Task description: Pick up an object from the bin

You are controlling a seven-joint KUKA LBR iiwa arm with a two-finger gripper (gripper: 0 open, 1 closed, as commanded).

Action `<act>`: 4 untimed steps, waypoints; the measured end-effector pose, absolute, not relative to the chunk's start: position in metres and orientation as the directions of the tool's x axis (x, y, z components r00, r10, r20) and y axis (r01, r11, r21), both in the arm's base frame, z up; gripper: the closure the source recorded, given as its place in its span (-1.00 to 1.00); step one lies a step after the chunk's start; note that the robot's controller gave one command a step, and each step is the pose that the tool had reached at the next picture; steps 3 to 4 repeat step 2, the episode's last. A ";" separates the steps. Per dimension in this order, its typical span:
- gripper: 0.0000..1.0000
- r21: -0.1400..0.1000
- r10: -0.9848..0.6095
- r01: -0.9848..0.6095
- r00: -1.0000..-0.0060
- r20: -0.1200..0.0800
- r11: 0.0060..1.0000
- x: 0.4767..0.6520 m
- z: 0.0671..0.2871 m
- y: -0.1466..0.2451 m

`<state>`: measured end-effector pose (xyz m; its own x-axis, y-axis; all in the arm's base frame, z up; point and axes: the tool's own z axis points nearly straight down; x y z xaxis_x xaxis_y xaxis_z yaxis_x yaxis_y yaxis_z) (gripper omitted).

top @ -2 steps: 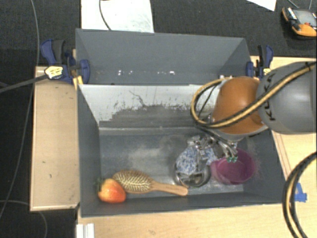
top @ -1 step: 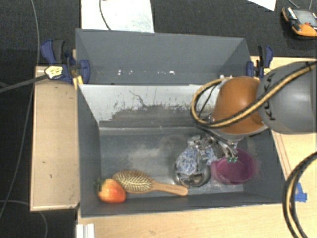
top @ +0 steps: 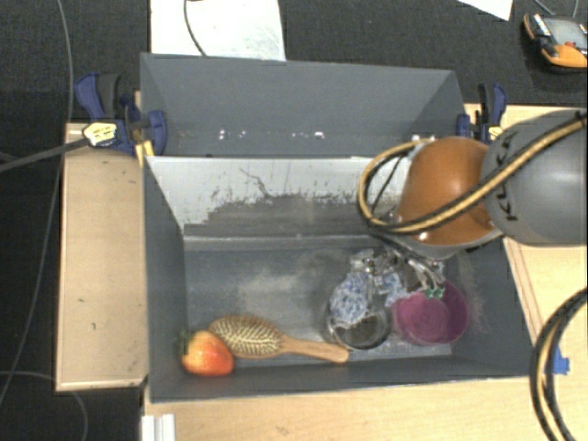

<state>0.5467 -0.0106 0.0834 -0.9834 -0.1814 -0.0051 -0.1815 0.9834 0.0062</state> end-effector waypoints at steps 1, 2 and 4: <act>1.00 0.007 -0.180 -0.180 -0.984 -0.001 0.984 0.546 0.121 -0.010; 1.00 0.005 -0.179 -0.179 -0.984 -0.010 0.984 0.548 0.165 -0.011; 1.00 0.005 -0.179 -0.179 -0.984 -0.010 0.984 0.548 0.165 -0.011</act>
Offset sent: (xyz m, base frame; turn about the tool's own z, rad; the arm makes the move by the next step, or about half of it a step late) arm -0.0011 0.0001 0.0259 0.0009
